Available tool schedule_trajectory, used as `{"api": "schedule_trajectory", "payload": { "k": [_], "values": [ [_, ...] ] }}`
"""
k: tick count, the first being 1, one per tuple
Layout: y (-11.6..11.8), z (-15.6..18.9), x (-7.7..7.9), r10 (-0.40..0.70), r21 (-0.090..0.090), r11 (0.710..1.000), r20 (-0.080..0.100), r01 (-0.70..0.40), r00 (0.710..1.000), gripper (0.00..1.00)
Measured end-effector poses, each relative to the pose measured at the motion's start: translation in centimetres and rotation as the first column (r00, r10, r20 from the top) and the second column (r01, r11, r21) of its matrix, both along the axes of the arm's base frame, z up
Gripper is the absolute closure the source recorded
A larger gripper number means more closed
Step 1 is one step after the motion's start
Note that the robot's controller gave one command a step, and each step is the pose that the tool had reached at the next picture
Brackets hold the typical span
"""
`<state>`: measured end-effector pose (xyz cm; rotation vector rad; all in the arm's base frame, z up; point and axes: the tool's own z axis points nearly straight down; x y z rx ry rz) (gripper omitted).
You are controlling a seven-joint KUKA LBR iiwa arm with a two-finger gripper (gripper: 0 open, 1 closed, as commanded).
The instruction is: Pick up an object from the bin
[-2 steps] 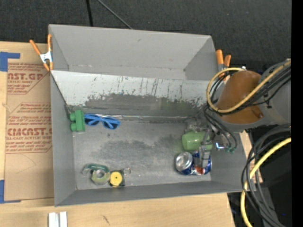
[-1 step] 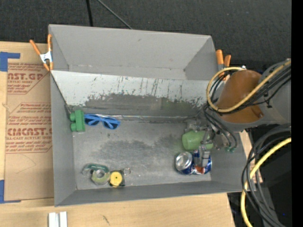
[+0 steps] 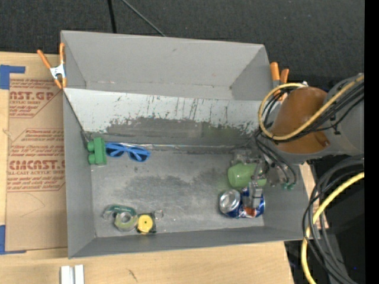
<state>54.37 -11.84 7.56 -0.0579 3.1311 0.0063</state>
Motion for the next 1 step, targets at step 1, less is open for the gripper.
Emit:
{"api": "schedule_trajectory", "payload": {
  "k": [1],
  "values": [
    [-0.03,0.15,0.02,0.001,-0.001,1.0,-0.003,-0.001,1.0,1.0]
  ]
}}
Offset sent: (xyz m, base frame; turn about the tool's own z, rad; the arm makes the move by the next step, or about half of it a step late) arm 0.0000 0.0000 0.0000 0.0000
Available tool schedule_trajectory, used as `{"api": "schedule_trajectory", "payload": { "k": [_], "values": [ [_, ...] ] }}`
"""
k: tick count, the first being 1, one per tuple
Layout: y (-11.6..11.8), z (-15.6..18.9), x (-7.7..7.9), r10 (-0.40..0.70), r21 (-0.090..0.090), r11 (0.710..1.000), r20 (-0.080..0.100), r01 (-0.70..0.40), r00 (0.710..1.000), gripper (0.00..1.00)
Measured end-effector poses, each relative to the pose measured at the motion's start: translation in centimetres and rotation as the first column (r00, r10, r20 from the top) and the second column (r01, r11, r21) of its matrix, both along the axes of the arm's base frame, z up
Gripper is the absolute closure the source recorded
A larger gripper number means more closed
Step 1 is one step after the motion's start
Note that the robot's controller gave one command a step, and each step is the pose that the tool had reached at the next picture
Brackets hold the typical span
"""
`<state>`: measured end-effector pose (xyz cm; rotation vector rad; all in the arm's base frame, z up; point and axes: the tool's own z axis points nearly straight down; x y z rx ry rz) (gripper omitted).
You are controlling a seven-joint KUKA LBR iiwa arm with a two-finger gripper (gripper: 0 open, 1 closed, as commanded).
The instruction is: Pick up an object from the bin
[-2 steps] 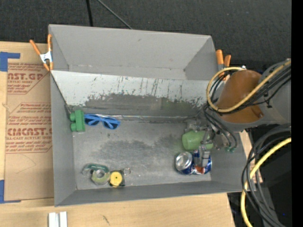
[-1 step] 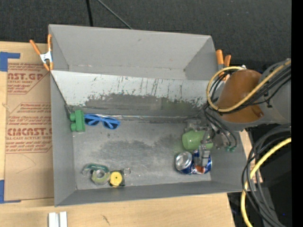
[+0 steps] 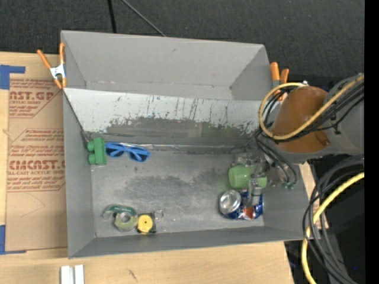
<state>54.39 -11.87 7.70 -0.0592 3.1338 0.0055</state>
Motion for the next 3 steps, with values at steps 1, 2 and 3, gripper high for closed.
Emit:
{"api": "schedule_trajectory", "payload": {
  "k": [1,2,3],
  "values": [
    [0.1,2.8,0.1,0.0,-0.003,1.0,-0.006,0.0,1.0,1.0],
    [0.1,3.0,0.1,-0.001,-0.003,1.0,-0.008,0.001,1.0,1.0],
    [0.1,12.4,0.3,-0.001,-0.006,1.0,0.002,0.001,1.0,1.0]
  ]
}}
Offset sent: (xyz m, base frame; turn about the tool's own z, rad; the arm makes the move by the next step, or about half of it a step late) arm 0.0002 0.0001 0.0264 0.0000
